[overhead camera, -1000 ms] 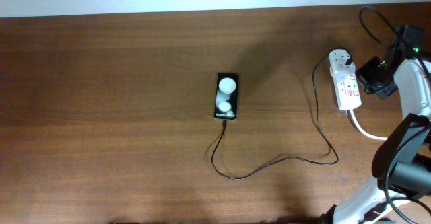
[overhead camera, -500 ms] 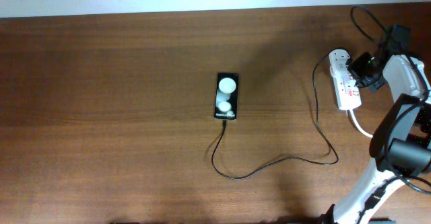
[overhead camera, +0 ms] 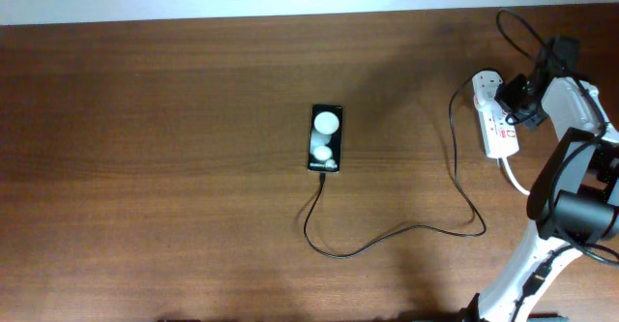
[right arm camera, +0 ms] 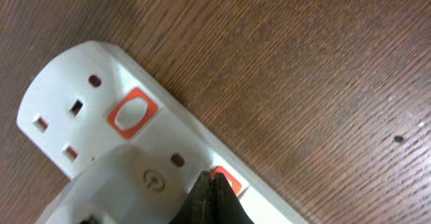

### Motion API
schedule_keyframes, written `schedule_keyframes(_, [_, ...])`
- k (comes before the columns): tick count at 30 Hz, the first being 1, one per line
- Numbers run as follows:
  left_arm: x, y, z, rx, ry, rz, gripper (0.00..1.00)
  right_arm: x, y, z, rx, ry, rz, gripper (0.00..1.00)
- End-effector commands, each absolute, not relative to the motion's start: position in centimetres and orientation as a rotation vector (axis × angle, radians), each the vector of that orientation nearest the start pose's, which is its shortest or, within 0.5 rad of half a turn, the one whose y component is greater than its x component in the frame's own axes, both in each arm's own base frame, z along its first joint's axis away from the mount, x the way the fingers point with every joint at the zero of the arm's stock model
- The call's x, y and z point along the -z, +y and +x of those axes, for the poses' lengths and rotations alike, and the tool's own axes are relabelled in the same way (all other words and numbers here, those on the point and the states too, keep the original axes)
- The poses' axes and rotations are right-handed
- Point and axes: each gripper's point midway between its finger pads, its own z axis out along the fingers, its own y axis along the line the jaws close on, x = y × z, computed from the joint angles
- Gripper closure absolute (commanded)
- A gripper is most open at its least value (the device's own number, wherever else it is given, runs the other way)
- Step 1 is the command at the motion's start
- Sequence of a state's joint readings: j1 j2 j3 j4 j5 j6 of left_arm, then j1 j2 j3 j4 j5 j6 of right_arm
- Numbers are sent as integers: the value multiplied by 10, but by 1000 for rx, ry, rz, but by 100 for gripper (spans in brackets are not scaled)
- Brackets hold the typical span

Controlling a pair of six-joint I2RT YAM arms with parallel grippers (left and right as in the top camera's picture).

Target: Plug charger to phone and switch on socket

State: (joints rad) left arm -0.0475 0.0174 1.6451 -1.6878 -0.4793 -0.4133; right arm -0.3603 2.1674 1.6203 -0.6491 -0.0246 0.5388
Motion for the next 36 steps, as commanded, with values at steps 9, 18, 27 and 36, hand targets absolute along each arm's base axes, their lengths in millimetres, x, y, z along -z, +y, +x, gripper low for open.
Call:
schedule_keyframes(9, [-345, 84, -90, -24, 1475, -656, 1, 8, -101, 461, -200, 2724, 1068, 96])
schedule_keyframes(18, [-345, 84, -90, -24, 1475, -656, 1, 14, -123, 420, 88, 2815, 1163, 96])
schedule_keyframes(27, [-345, 84, -90, -24, 1475, -656, 1, -54, -178, 367, -66, 2599, 1637, 96])
schedule_keyframes(36, [-345, 84, -90, -24, 1475, -656, 1, -425, -91, 337, -579, 1771, 860, 96])
